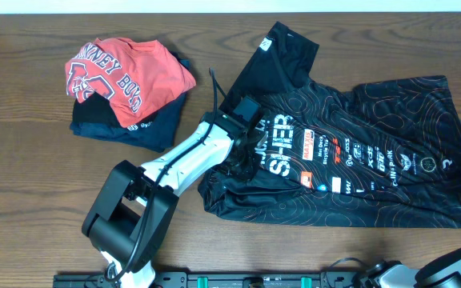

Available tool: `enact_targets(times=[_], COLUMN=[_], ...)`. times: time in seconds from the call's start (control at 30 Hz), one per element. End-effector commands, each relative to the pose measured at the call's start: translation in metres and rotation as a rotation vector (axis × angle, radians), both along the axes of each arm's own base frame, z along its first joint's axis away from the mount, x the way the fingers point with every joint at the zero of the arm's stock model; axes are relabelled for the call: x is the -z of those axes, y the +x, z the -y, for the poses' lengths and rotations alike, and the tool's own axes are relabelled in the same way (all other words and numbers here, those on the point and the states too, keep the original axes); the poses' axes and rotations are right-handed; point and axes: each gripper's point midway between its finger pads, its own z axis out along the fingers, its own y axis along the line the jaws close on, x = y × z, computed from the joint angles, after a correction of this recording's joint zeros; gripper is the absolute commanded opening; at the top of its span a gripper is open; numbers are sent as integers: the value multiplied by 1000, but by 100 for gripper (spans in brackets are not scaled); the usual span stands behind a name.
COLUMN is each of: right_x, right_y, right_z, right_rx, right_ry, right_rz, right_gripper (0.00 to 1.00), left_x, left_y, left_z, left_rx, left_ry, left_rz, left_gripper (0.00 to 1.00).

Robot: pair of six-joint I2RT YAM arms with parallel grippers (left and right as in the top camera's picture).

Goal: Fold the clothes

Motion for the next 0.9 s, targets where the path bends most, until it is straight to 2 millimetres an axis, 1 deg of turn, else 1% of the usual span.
enact_targets(times=[0.0, 0.03, 0.07, 0.13, 0.27, 0.37, 0.47, 0.53, 0.63, 0.73, 0.8, 0.83, 0.87], right_x=[-10, -10, -10, -10, -10, -10, -10, -10, -10, -10, -10, -10, -10], right_y=[5, 5, 5, 5, 5, 6, 6, 6, 6, 6, 6, 6, 6], right_z=[3, 3, 3, 3, 3, 3, 2, 2, 2, 2, 2, 2, 2], right_rx=[-17, -13, -11, -11, -11, -6, -7, -7, -7, -7, -7, -6, -6], right_ry=[-25, -23, -22, -22, -21, -18, -17, -17, -17, -17, -17, -17, -17], right_rz=[21, 21, 22, 22, 22, 24, 25, 26, 26, 26, 25, 26, 26], right_gripper=[53, 54, 54, 54, 53, 53, 53, 52, 52, 52, 52, 52, 52], left_x=[-2, -1, -1, -1, 5, 14, 22, 26, 30, 31, 31, 31, 30], left_y=[-3, -4, -5, -7, -8, -8, -10, -8, -7, -7, -7, -8, -8], left_z=[9, 12, 14, 18, 17, 10, 9, 11, 11, 11, 11, 11, 11], left_rx=[-3, 5, 13, 25, 31, 17, 15, 16, 16, 16, 16, 16, 16], left_ry=[-12, -16, -17, -21, -4, 41, 51, 49, 49, 50, 50, 50, 50], left_rz=[-4, 0, 3, 9, 13, 9, -6, -3, -4, -5, -5, -5, -7], left_gripper=[41, 48, 52, 54, 55, 55, 53, 47, 43, 34, 22, 12, 6])
